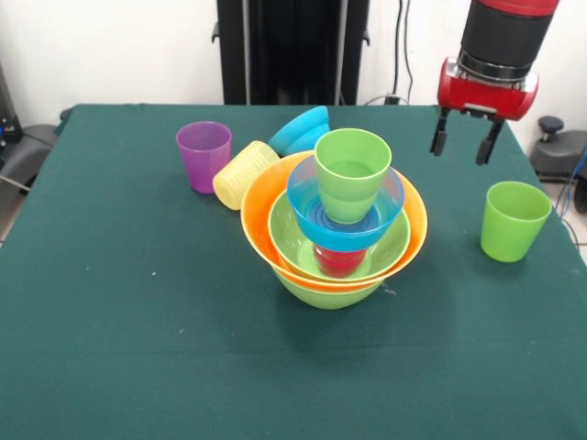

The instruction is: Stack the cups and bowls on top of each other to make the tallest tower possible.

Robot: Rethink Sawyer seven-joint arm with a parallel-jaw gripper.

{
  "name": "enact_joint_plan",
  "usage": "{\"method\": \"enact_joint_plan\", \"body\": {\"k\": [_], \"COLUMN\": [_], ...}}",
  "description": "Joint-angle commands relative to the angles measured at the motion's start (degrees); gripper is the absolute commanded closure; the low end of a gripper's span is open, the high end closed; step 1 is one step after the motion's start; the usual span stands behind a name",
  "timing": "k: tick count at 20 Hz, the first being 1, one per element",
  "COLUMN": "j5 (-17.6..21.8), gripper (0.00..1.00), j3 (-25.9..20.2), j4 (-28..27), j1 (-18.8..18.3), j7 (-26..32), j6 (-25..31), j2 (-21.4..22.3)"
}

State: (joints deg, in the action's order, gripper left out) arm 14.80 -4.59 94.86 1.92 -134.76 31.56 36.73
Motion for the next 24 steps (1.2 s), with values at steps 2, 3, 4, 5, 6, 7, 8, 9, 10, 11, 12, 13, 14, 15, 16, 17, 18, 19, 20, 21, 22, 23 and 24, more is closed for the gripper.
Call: {"method": "enact_joint_plan", "body": {"k": [2, 3, 4, 5, 6, 7, 8, 9, 10, 11, 12, 13, 14, 15, 16, 17, 18, 19, 20, 21, 22, 23, 24], "j5": [-2.80, -3.09, -3.37, -3.61, -3.86, -4.05, -4.23, -4.41, -4.60, -4.80, -5.04, -5.28, -5.52, -5.79, -6.06, -6.39, -6.74, -7.06, -7.37, -7.72, -8.02, -8.40, -8.63], "gripper": [0.00, 0.00, 0.00, 0.00, 0.00, 0.00, 0.00, 0.00, 0.00, 0.00, 0.00, 0.00, 0.00, 0.00, 0.00, 0.00, 0.00, 0.00, 0.00, 0.00, 0.00, 0.00, 0.00], "j3": [0.32, 0.46, 0.48, 0.56, 0.52, 0.56, 0.58, 0.60, 0.70, 0.77, 0.94, 1.12, 1.35, 1.56, 1.61, 1.82, 2.03, 2.24, 2.46, 2.66, 2.93, 2.97, 3.18], "j4": [-5.62, -5.70, -5.55, -5.61, -5.14, -5.14, -5.12, -5.10, -5.07, -5.11, -5.09, -5.08, -4.79, -4.59, -4.38, -4.18, -4.44, -4.28, -4.12, -3.99, -3.58, -3.36, -3.44], "j1": [0.83, 0.96, 0.99, 1.05, 0.93, 0.94, 0.93, 0.93, 0.99, 1.04, 1.23, 1.42, 1.75, 2.02, 1.79, 2.02, 2.49, 2.86, 3.23, 3.50, 3.96, 4.09, 4.29], "j7": [-9.00, -8.91, -8.78, -8.56, -8.34, -8.17, -8.03, -7.89, -7.79, -7.68, -7.73, -7.77, -8.01, -8.14, -7.77, -7.80, -8.02, -8.20, -8.38, -8.45, -8.71, -8.68, -8.70], "j6": [-4.86, -4.99, -5.05, -5.05, -5.17, -5.35, -5.56, -5.78, -6.03, -6.21, -6.23, -6.25, -6.32, -6.10, -5.55, -5.11, -4.75, -4.52, -4.29, -4.11, -4.46, -4.84, -5.12], "j2": [-4.00, -4.11, -3.95, -3.94, -3.49, -3.52, -3.58, -3.64, -3.71, -3.82, -3.79, -3.76, -3.57, -3.25, -2.61, -2.14, -2.17, -1.91, -1.64, -1.42, -1.29, -1.36, -1.56]}}
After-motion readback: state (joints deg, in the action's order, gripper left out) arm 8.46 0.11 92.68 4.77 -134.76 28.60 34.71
